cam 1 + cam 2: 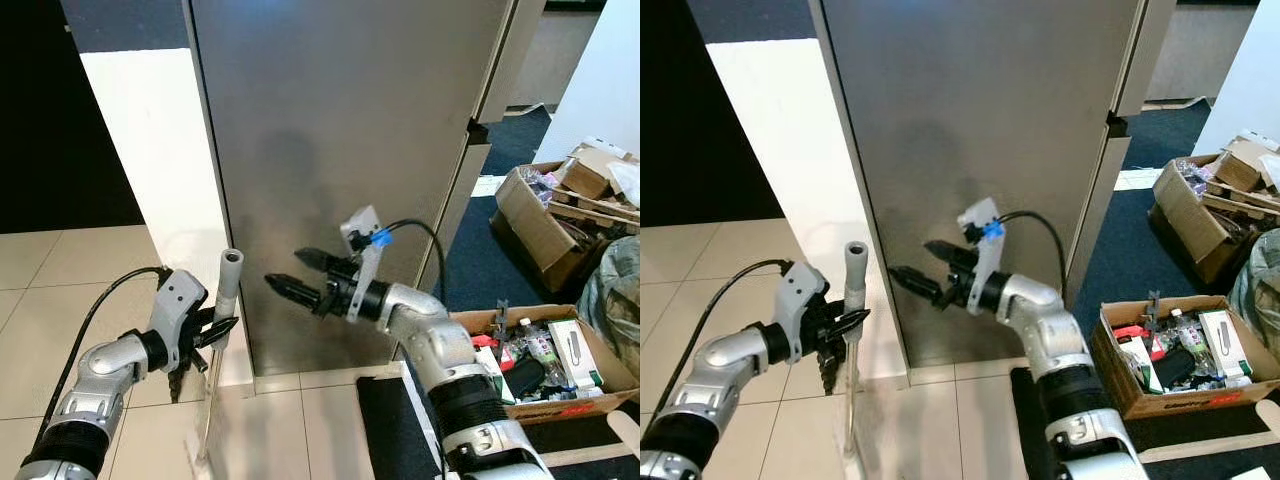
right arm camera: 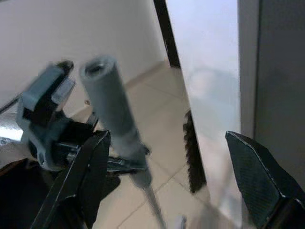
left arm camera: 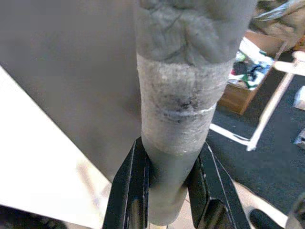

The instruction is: Sweep floor

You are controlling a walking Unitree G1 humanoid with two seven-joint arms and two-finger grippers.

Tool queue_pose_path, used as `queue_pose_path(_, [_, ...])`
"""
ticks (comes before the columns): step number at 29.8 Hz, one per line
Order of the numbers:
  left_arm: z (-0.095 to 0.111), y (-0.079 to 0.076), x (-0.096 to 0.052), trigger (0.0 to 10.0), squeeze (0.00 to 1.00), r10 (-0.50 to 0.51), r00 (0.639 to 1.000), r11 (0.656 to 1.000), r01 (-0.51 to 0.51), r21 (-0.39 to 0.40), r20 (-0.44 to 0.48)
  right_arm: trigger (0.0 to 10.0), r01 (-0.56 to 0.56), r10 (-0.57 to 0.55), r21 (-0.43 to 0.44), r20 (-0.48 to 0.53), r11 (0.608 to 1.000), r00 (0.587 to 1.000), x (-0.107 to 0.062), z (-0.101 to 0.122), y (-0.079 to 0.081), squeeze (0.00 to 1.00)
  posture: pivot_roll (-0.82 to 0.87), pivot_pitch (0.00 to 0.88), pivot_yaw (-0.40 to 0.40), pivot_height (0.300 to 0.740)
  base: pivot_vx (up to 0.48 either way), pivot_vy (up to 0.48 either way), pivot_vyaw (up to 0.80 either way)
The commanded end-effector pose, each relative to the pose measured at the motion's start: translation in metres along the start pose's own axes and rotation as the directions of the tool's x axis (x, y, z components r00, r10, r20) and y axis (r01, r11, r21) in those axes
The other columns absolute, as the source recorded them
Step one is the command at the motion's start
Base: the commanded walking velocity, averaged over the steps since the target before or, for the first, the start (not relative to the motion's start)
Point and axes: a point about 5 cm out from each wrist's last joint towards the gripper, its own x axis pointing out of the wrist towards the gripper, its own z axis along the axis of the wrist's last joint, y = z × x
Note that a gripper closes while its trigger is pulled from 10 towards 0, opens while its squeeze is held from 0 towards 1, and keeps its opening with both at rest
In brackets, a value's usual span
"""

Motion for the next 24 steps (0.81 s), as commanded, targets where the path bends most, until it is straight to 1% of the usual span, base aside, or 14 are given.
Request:
queue_pose_path(1, [0.003,-0.001,0.006,0.0,0.00,0.001,1.000,0.999,-0.002,0.032,0.020,10.0,0.037,-0.035,0.034,-0.053,0.999,0.998,0.010,-0.013,0.007,0.00,0.01,0.000,-0.004,0.740,0.000,0.000,0.00])
queue_pose_path(3, [0.003,-0.001,0.006,0.0,0.00,0.001,1.000,0.999,-0.002,0.032,0.020,10.0,0.037,-0.035,0.034,-0.053,0.999,0.998,0.010,-0.013,0.007,0.00,0.01,0.000,-0.004,0.740,0.000,0.000,0.00])
queue_pose_path(4, [0.005,-0.006,0.014,0.0,0.00,-0.024,0.999,0.999,0.022,0.041,0.043,10.0,0.045,-0.042,0.073,-0.042,0.996,0.998,0.022,-0.015,0.017,0.00,0.02,0.000,-0.004,0.740,0.000,0.000,0.00])
queue_pose_path(6, [0.005,-0.006,0.014,0.0,0.00,-0.024,0.999,0.999,0.022,0.041,0.043,10.0,0.045,-0.042,0.073,-0.042,0.996,0.998,0.022,-0.015,0.017,0.00,0.02,0.000,-0.004,0.740,0.000,0.000,0.00])
queue_pose_path(7, [0.005,-0.007,0.016,0.0,0.00,-0.032,0.998,0.999,0.030,0.044,0.050,10.0,0.036,-0.034,0.085,-0.033,0.996,0.999,0.026,-0.013,0.020,0.00,0.02,0.000,-0.004,0.740,0.000,0.000,0.00])
queue_pose_path(9, [0.005,-0.008,0.018,0.0,0.00,-0.034,0.998,0.998,0.032,0.048,0.053,10.0,0.032,-0.029,0.092,-0.028,0.995,0.999,0.027,-0.012,0.022,0.00,0.02,0.000,-0.004,0.740,0.000,0.000,0.00])
queue_pose_path(13, [0.006,-0.009,0.021,0.0,0.00,-0.038,0.998,0.998,0.035,0.051,0.058,10.0,0.019,-0.016,0.085,-0.028,0.996,0.999,0.030,-0.010,0.024,0.00,0.01,0.000,0.000,0.740,0.000,0.000,0.00])
queue_pose_path(15, [0.009,-0.012,0.026,0.0,0.00,-0.052,0.996,0.997,0.048,0.053,0.071,10.0,0.009,-0.006,0.067,-0.034,0.998,0.999,0.034,-0.009,0.027,0.00,0.01,0.000,0.000,0.740,0.000,0.000,0.00])
queue_pose_path(16, [0.009,-0.012,0.026,0.0,0.00,-0.052,0.996,0.997,0.048,0.053,0.071,10.0,0.009,-0.006,0.067,-0.034,0.998,0.999,0.034,-0.009,0.027,0.00,0.01,0.000,0.000,0.740,0.000,0.000,0.00])
queue_pose_path(19, [0.012,-0.016,0.031,0.0,0.00,-0.071,0.994,0.996,0.066,0.059,0.088,10.0,0.030,-0.028,0.059,-0.035,0.998,0.999,0.038,-0.007,0.028,0.00,0.01,0.000,0.000,0.740,0.000,0.000,0.00])
queue_pose_path(24, [0.014,-0.020,0.034,0.0,0.00,-0.085,0.991,0.995,0.079,0.064,0.100,10.0,0.075,-0.073,0.049,-0.031,0.996,0.997,0.042,-0.004,0.026,0.00,0.01,0.000,0.000,0.740,0.000,0.000,0.00])
